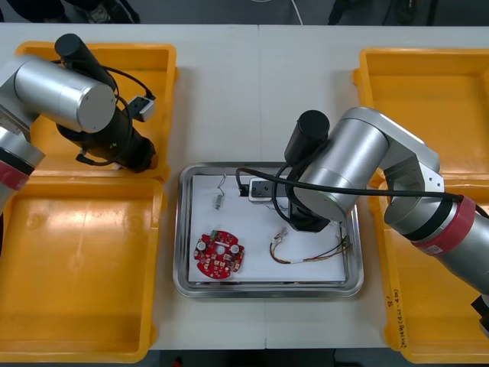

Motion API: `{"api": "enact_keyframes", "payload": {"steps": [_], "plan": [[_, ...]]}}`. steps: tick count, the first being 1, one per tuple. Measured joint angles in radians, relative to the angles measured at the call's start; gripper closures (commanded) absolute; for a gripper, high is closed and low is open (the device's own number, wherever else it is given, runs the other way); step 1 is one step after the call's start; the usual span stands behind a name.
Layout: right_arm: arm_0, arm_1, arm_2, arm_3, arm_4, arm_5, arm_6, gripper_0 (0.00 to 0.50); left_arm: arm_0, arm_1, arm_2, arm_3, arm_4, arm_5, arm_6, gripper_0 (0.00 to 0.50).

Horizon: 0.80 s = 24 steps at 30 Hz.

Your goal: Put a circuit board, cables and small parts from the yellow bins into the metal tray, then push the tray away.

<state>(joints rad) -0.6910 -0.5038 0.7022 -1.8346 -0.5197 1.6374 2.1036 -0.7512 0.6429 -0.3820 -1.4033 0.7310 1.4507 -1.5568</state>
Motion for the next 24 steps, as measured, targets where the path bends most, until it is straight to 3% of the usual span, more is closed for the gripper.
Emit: {"api": "enact_keyframes", "payload": {"steps": [2,4,7,15,24], "plan": [[0.0,0.0,0.0,0.0,0.0,0.0,-0.002,0.0,0.0,0.003,-0.006,-0.002,0.0,-0.008,0.0,0.244],[0.0,0.0,0.0,0.0,0.0,0.001,-0.008,0.0,0.0,0.004,-0.007,-0.002,0.0,-0.013,0.0,0.373],[0.0,0.0,0.0,0.0,0.0,0.002,-0.01,0.0,0.0,0.005,-0.007,-0.002,0.002,-0.015,0.0,0.5],[0.0,0.0,-0.02,-0.001,-0.033,0.027,-0.01,0.0,0.0,0.006,-0.007,-0.002,0.008,-0.024,-0.012,0.5],[-0.004,0.0,-0.084,-0.063,-0.048,0.164,-0.043,0.0,0.0,0.007,-0.006,-0.002,0.009,-0.034,-0.012,0.5]]}}
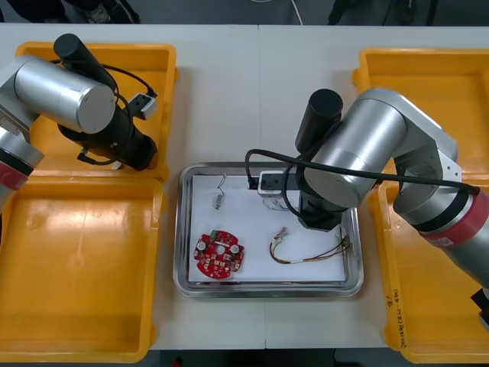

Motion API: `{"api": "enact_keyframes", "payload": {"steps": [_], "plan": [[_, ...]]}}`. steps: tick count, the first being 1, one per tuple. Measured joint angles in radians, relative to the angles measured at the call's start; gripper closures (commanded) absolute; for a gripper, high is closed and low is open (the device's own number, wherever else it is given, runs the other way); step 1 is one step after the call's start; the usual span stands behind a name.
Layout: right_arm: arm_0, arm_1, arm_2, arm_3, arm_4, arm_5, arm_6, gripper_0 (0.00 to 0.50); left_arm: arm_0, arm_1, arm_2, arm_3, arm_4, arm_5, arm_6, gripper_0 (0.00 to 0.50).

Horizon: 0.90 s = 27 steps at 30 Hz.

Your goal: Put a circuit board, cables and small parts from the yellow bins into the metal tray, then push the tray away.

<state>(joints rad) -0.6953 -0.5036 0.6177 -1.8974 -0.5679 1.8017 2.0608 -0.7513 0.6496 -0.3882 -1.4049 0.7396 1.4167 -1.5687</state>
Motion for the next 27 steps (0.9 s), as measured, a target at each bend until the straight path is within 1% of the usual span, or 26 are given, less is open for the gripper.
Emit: {"api": "enact_keyframes", "payload": {"steps": [3,5,7,10,12,14,16,21,25,27], "plan": [[-0.018,0.0,-0.02,-0.024,-0.022,0.056,-0.114,0.0,-0.001,0.0,0.004,0.0,0.0,0.012,0.0,0.5],[-0.038,0.0,-0.033,-0.031,-0.044,0.091,-0.191,0.0,-0.002,0.0,0.013,0.0,0.001,0.043,-0.001,0.5],[-0.063,0.0,-0.044,-0.032,-0.064,0.11,-0.223,0.0,-0.005,0.0,0.031,-0.001,0.001,0.091,-0.003,0.5],[-0.105,0.001,-0.061,-0.033,-0.09,0.111,-0.257,0.0,-0.018,0.0,0.071,-0.003,0.007,0.165,-0.007,0.5],[-0.13,0.005,-0.08,-0.033,-0.112,0.112,-0.331,0.0,-0.033,0.0,0.101,-0.003,0.014,0.211,-0.008,0.5],[-0.15,0.01,-0.106,-0.033,-0.126,0.113,-0.434,0.0,-0.049,0.0,0.127,-0.003,0.019,0.249,-0.008,0.5],[-0.161,0.015,-0.137,-0.033,-0.135,0.113,-0.5,0.0,-0.066,0.0,0.147,-0.004,0.023,0.277,-0.008,0.5],[-0.165,0.016,-0.224,-0.033,-0.181,0.114,-0.573,0.0,-0.098,0.0,0.182,-0.019,0.027,0.334,-0.008,0.5],[-0.165,0.0,-0.281,-0.033,-0.22,0.114,-0.765,0.0,-0.112,0.0,0.198,-0.053,0.027,0.379,-0.008,0.5],[-0.165,-0.016,-0.302,-0.033,-0.239,0.114,-0.834,0.0,-0.117,0.0,0.205,-0.077,0.027,0.406,-0.008,0.5]]}}
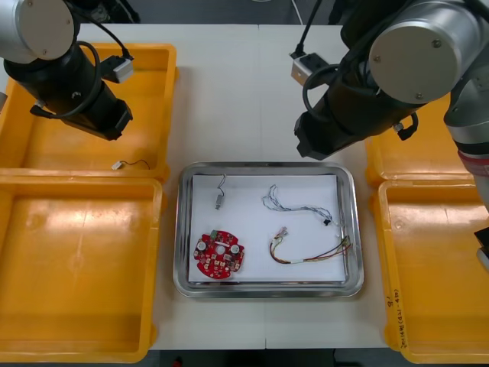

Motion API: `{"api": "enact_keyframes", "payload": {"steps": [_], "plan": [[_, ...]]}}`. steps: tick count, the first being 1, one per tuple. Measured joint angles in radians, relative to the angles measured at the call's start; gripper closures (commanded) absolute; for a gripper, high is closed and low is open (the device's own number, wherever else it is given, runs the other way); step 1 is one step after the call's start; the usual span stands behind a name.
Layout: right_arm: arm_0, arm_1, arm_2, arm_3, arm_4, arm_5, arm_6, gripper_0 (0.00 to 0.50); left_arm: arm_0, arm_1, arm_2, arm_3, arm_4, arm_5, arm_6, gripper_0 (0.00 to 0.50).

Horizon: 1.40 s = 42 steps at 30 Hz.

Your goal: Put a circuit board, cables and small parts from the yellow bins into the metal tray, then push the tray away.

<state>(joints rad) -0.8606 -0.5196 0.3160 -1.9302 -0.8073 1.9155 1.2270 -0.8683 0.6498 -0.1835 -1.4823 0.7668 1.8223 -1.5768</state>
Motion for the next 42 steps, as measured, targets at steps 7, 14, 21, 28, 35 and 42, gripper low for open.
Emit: {"api": "enact_keyframes", "payload": {"steps": [7,14,21,28,35,42], "plan": [[0.0,-0.083,-0.089,0.0,-0.09,0.0,-0.146,0.0,-0.011,0.0,0.01,-0.078,-0.001,0.075,0.0,0.5],[0.02,-0.185,-0.185,0.0,-0.117,0.0,-0.184,0.0,-0.012,0.0,0.01,-0.078,0.0,0.076,0.0,0.5],[0.098,-0.268,-0.295,-0.001,-0.182,0.0,-0.184,0.0,-0.012,-0.005,0.009,-0.057,0.0,0.05,0.0,0.5],[0.198,-0.325,-0.413,-0.004,-0.224,0.0,-0.184,0.0,-0.012,-0.007,-0.025,-0.047,0.0,-0.019,0.008,0.5],[0.305,-0.332,-0.529,-0.004,-0.224,0.0,-0.184,0.0,-0.012,-0.021,-0.034,-0.022,0.001,-0.059,0.128,0.5],[0.413,-0.343,-0.606,-0.004,-0.222,0.0,-0.181,0.0,-0.012,-0.027,-0.061,0.012,0.002,-0.129,0.188,0.075]]}}
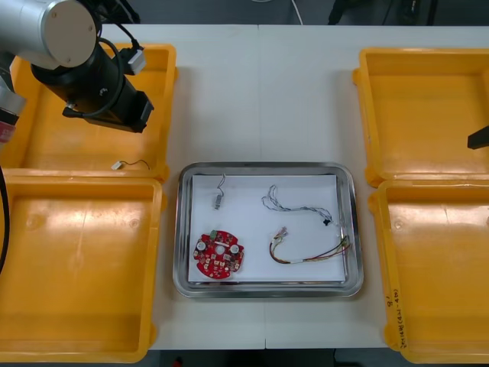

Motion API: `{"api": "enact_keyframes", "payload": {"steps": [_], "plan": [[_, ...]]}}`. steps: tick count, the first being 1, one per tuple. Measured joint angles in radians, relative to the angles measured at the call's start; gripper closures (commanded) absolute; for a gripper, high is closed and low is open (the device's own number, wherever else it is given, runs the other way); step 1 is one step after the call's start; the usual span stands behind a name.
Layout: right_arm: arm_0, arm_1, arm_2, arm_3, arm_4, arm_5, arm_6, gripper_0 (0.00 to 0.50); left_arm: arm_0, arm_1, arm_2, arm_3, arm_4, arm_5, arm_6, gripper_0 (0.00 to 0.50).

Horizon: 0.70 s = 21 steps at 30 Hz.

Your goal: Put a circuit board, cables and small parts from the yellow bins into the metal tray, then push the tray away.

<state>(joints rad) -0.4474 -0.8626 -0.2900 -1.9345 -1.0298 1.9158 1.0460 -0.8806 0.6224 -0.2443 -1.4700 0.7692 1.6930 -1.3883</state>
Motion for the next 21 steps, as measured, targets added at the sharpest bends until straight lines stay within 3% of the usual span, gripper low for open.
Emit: {"api": "enact_keyframes", "payload": {"steps": [3,21], "plan": [[0.032,-0.008,-0.005,0.0,0.008,0.0,0.001,0.0,0.0,0.0,-0.008,0.008,0.0,-0.007,0.0,0.0],[0.173,-0.058,-0.005,-0.005,0.04,-0.042,0.09,0.0,0.014,0.0,-0.008,0.012,0.001,-0.053,0.0,0.0]]}}
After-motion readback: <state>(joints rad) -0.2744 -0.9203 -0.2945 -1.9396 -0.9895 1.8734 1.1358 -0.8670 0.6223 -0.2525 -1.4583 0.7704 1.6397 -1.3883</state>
